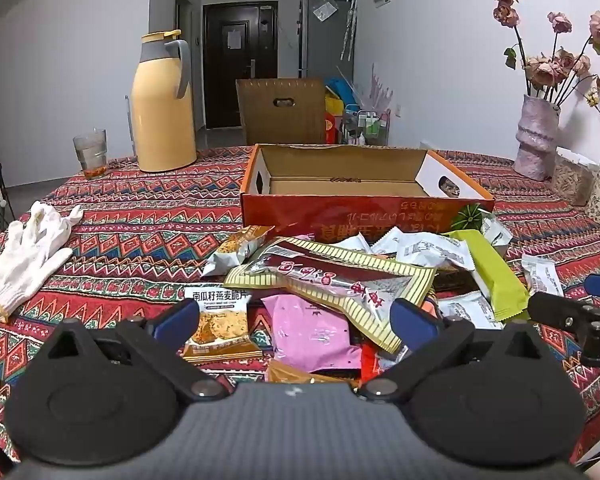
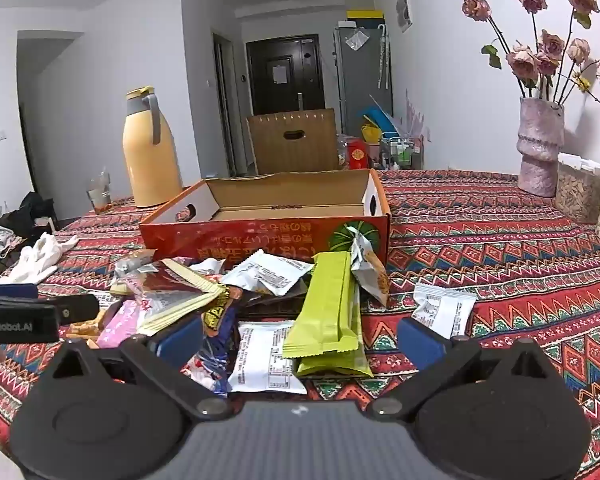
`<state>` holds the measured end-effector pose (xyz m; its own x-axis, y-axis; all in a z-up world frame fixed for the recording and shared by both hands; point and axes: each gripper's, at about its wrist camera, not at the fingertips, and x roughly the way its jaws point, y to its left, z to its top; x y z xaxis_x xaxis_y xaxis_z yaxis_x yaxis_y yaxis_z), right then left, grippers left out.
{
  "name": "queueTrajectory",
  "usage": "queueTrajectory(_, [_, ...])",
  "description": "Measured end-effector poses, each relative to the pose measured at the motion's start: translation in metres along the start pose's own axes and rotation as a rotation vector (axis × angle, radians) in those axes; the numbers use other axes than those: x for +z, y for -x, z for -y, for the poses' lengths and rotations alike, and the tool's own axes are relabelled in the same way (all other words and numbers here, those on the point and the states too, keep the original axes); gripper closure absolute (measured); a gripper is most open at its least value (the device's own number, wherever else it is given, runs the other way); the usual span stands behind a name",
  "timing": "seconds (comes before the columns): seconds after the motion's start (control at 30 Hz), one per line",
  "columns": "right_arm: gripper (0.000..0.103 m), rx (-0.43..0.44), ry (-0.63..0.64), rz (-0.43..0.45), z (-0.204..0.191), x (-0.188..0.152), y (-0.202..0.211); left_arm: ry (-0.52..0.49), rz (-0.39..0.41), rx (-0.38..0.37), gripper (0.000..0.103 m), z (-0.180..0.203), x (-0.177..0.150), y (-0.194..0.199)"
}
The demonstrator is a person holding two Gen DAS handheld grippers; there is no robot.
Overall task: Organize snacks
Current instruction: 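Move both tools toward the snack pile in front of the box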
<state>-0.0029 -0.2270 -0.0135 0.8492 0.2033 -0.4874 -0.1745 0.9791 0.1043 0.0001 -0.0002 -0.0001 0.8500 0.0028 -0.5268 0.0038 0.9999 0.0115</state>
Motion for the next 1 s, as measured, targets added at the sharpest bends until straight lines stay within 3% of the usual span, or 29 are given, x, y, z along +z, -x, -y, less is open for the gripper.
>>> queueTrajectory(1.0, [0.000,0.013,0.011,-0.046,-0.001,-0.006,-0.005,0.035,0.000,-0.002,0.000,-0.006,-0.005,0.001])
